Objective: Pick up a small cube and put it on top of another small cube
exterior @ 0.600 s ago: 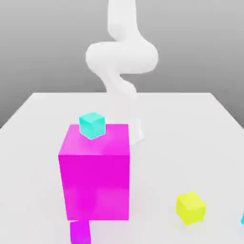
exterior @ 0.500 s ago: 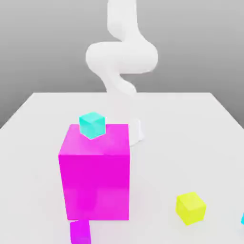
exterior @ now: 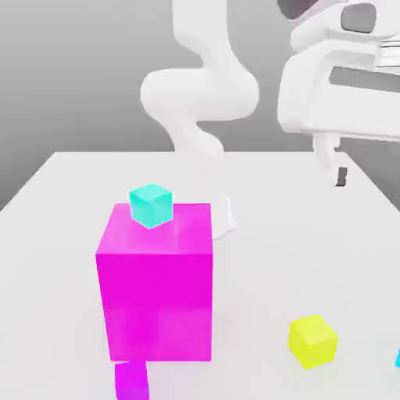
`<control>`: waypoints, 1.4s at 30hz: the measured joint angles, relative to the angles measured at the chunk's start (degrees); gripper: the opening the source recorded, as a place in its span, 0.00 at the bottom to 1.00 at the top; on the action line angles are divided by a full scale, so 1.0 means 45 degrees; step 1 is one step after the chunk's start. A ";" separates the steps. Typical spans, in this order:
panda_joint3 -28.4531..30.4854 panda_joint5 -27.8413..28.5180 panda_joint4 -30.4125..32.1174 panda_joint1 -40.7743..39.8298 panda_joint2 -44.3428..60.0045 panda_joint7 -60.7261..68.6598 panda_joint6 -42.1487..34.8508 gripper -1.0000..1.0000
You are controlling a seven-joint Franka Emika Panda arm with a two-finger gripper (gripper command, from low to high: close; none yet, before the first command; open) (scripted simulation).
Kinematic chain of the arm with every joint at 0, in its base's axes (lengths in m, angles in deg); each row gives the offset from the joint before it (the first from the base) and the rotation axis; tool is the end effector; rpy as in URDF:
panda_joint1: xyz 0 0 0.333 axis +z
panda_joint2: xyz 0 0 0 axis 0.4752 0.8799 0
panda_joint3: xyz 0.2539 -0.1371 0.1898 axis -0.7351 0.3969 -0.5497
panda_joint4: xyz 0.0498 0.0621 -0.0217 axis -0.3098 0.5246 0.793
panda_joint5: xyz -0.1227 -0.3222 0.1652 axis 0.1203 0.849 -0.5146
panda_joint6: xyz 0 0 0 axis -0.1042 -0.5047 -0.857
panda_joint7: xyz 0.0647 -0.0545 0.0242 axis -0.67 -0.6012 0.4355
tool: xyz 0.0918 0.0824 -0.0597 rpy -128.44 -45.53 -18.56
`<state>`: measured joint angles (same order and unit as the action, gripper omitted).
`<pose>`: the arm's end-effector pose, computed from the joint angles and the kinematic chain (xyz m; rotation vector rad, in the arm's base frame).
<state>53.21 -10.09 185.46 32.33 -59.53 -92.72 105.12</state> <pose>0.5020 0.2034 0.4288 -2.9958 0.6880 -0.5184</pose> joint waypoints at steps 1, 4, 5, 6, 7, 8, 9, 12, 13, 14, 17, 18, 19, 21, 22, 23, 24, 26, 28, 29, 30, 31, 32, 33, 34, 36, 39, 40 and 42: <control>-0.0091 0.0172 -0.0046 0.0207 0.0465 -0.0145 0.0091 0.50; -0.0241 0.0598 -0.0180 0.0728 0.1839 -0.0521 0.0378 0.50; -0.0280 0.0706 -0.0223 0.0881 0.2290 -0.0623 0.0480 0.50; -0.0332 0.0801 -0.0265 0.1027 0.2738 -0.0715 0.0585 0.50; -0.0402 0.0886 -0.0306 0.1168 0.3182 -0.0802 0.0691 0.50; -0.0467 0.0952 -0.0346 0.1328 0.3621 -0.0876 0.0802 0.50; -0.0539 0.1006 -0.0385 0.1490 0.4057 -0.0941 0.0916 0.50; -0.0758 0.1067 -0.0494 0.1989 0.5331 -0.1070 0.1278 0.50; -0.0848 0.1063 -0.0528 0.2145 0.5748 -0.1098 0.1404 0.50; -0.0881 0.1097 -0.0578 0.2307 0.6170 -0.1147 0.1569 0.50; -0.0343 0.1702 -0.0891 0.2887 0.7544 -0.1598 0.2443 0.50; -0.0076 0.1957 -0.1015 0.3109 0.8021 -0.1783 0.2776 0.50; 0.0080 0.2052 -0.1077 0.3243 0.8265 -0.1850 0.2957 0.00; 0.0079 0.2050 -0.1077 0.3243 0.8265 -0.1849 0.2959 0.00; 0.0079 0.2048 -0.1077 0.3242 0.8265 -0.1847 0.2961 0.00; 0.0077 0.2045 -0.1077 0.3241 0.8265 -0.1844 0.2966 0.00; 0.0076 0.2041 -0.1076 0.3240 0.8265 -0.1840 0.2971 0.00; 0.0047 0.2010 -0.1061 0.3224 0.8214 -0.1820 0.2935 0.00; -0.0349 0.1575 -0.0866 0.2922 0.7487 -0.1512 0.2413 0.00; -0.0568 0.1301 -0.0748 0.2761 0.7047 -0.1318 0.2099 0.00; -0.0715 0.1058 -0.0617 0.2601 0.6597 -0.1165 0.1784 0.00; -0.0649 0.0941 -0.0460 0.2436 0.6167 -0.1162 0.1501 0.00; -0.0526 0.0865 -0.0294 0.2260 0.5742 -0.1207 0.1227 0.00; -0.0380 0.0800 -0.0125 0.2081 0.5316 -0.1268 0.0956 0.00; -0.0223 0.0738 0.0047 0.1899 0.4890 -0.1336 0.0688 0.00; 0.0105 0.0603 0.0396 0.1534 0.4030 -0.1471 0.0158 0.00; 0.0624 0.0356 0.0927 0.1017 0.2723 -0.1651 -0.0621 0.00; 0.0793 0.0263 0.1105 0.0827 0.2284 -0.1706 -0.0880 0.00; 0.1091 0.0065 0.1462 0.0231 0.1400 -0.1809 -0.1392 0.00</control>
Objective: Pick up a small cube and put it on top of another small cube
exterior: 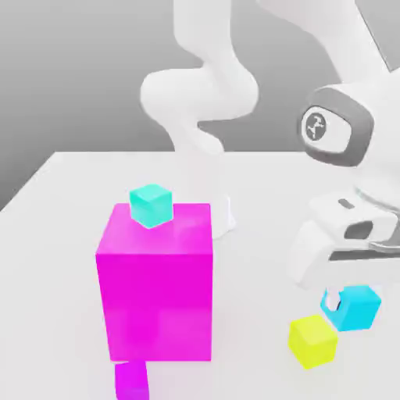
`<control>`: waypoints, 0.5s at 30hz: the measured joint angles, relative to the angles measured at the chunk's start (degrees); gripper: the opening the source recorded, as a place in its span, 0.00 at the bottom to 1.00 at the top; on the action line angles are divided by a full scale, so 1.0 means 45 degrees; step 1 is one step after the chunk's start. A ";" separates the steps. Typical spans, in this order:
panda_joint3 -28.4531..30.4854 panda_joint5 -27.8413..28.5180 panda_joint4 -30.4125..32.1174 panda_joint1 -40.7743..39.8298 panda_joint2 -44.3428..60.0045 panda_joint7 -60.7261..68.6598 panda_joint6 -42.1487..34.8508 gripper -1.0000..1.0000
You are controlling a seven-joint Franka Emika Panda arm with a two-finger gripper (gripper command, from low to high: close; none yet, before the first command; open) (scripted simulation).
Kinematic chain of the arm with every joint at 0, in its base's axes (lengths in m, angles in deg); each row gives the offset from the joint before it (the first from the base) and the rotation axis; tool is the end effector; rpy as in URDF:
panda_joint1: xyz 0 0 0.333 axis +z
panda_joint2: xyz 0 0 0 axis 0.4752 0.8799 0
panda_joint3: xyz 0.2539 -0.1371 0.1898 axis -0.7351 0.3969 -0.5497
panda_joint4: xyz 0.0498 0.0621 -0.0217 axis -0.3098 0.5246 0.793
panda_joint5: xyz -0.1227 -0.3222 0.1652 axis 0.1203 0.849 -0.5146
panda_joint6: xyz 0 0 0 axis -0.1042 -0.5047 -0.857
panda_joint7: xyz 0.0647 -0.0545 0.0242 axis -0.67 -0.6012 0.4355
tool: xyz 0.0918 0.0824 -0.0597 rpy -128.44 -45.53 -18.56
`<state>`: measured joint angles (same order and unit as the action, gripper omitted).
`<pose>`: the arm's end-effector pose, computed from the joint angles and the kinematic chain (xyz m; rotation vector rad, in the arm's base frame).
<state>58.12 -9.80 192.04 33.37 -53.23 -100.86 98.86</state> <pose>0.4737 0.1494 0.3126 2.8276 -0.9547 0.1023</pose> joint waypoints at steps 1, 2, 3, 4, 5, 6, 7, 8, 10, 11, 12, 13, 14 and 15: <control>0.0108 -0.0108 0.0179 -0.0310 -0.0446 -0.0046 -0.0253 0.00; 0.0246 -0.0225 0.0360 -0.0567 -0.0896 -0.0087 -0.0504 0.00; 0.0351 -0.0351 0.0541 -0.0791 -0.1348 -0.0122 -0.0754 0.00; 0.0457 -0.0485 0.0722 -0.0941 -0.1802 -0.0151 -0.1001 0.00; 0.0583 -0.0623 0.0904 -0.1074 -0.2257 -0.0178 -0.1247 0.00; 0.0740 -0.0761 0.1086 -0.1194 -0.2712 -0.0206 -0.1492 0.00; 0.0906 -0.0901 0.1268 -0.1339 -0.3169 -0.0232 -0.1737 0.00; 0.1081 -0.1042 0.1450 -0.1493 -0.3627 -0.0259 -0.1981 0.00; 0.1454 -0.1322 0.1816 -0.1793 -0.4545 -0.0316 -0.2466 0.00; 0.1645 -0.1461 0.1998 -0.1941 -0.5006 -0.0345 -0.2708 0.00; 0.1839 -0.1601 0.2181 -0.2087 -0.5467 -0.0376 -0.2949 0.00; 0.2029 -0.1743 0.2365 -0.2236 -0.5930 -0.0405 -0.3190 0.00; 0.2220 -0.1885 0.2548 -0.2384 -0.6394 -0.0435 -0.3429 0.00; 0.2411 -0.2028 0.2732 -0.2532 -0.6858 -0.0465 -0.3668 0.00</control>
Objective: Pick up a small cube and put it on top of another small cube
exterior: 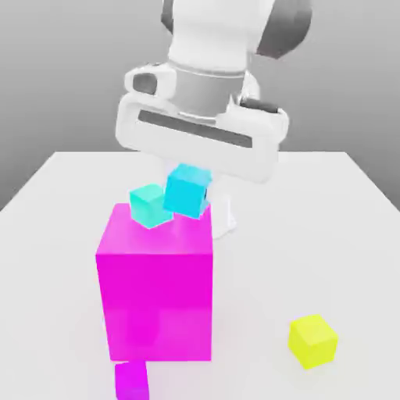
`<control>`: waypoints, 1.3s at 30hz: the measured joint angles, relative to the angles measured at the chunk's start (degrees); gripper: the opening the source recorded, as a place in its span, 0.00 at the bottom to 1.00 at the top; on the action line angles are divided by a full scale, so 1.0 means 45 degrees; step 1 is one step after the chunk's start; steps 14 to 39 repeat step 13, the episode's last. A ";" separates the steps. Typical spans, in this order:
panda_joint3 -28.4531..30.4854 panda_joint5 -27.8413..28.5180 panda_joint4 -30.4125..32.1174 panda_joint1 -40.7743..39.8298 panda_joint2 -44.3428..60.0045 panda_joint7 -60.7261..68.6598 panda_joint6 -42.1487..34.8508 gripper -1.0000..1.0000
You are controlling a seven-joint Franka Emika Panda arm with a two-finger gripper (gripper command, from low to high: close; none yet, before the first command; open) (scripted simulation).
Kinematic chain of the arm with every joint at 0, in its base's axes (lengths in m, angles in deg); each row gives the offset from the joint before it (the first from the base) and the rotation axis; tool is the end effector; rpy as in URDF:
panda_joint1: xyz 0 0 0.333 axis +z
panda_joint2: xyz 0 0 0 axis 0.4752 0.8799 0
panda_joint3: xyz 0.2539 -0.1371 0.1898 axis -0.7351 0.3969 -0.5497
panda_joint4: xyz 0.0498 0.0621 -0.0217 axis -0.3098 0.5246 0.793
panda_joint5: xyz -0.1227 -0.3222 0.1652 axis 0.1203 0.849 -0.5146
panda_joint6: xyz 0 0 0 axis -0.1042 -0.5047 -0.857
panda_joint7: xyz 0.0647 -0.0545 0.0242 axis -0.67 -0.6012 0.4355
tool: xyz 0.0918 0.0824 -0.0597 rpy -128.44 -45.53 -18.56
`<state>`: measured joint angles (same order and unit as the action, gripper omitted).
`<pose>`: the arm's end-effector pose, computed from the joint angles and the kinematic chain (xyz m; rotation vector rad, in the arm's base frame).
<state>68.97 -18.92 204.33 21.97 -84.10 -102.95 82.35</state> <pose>0.3646 -0.0309 0.4302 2.4946 -1.7410 0.0546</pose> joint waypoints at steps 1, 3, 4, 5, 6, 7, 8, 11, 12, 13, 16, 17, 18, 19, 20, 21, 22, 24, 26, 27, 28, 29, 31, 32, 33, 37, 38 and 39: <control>0.0193 -0.0142 0.0184 -0.0144 -0.0466 -0.0032 -0.0238 0.00; 0.0577 -0.0428 0.0552 -0.0434 -0.1401 -0.0094 -0.0711 0.00; 0.0769 -0.0572 0.0736 -0.0578 -0.1871 -0.0127 -0.0947 0.00; 0.0968 -0.0712 0.0921 -0.0712 -0.2342 -0.0164 -0.1181 0.00; 0.1068 -0.0785 0.1193 -0.0792 -0.2489 -0.0177 -0.1029 0.00; 0.1119 -0.0821 0.1511 -0.0841 -0.2468 -0.0178 -0.0677 0.00; 0.1147 -0.0837 0.1851 -0.0871 -0.2361 -0.0171 -0.0226 0.00; 0.1162 -0.0856 0.2533 -0.0920 -0.2060 -0.0156 0.0763 1.00; 0.1162 -0.0856 0.2533 -0.0920 -0.2060 -0.0156 0.0763 1.00; 0.1162 -0.0856 0.2533 -0.0920 -0.2060 -0.0156 0.0763 1.00; 0.1162 -0.0856 0.2533 -0.0920 -0.2060 -0.0156 0.0763 1.00; 0.1162 -0.0856 0.2533 -0.0920 -0.2060 -0.0156 0.0763 1.00; 0.1162 -0.0856 0.2533 -0.0920 -0.2060 -0.0156 0.0763 1.00; 0.1162 -0.0856 0.2533 -0.0920 -0.2060 -0.0156 0.0763 1.00; 0.1162 -0.0856 0.2533 -0.0920 -0.2060 -0.0156 0.0763 1.00; 0.1162 -0.0856 0.2533 -0.0920 -0.2060 -0.0156 0.0763 1.00; 0.1162 -0.0856 0.2533 -0.0920 -0.2060 -0.0156 0.0763 1.00; 0.1162 -0.0856 0.2533 -0.0920 -0.2060 -0.0156 0.0763 1.00; 0.1162 -0.0856 0.2533 -0.0920 -0.2060 -0.0156 0.0763 1.00; 0.1162 -0.0856 0.2533 -0.0920 -0.2060 -0.0156 0.0763 1.00; 0.1162 -0.0856 0.2533 -0.0920 -0.2060 -0.0156 0.0763 1.00; 0.1162 -0.0856 0.2533 -0.0920 -0.2060 -0.0156 0.0763 1.00; 0.1162 -0.0856 0.2533 -0.0920 -0.2060 -0.0156 0.0763 1.00; 0.1162 -0.0856 0.2533 -0.0920 -0.2060 -0.0156 0.0763 1.00; 0.1162 -0.0856 0.2533 -0.0920 -0.2060 -0.0156 0.0763 1.00; 0.1162 -0.0856 0.2533 -0.0920 -0.2060 -0.0156 0.0763 1.00; 0.1162 -0.0856 0.2533 -0.0920 -0.2060 -0.0156 0.0763 1.00; 0.1162 -0.0856 0.2533 -0.0920 -0.2060 -0.0156 0.0763 1.00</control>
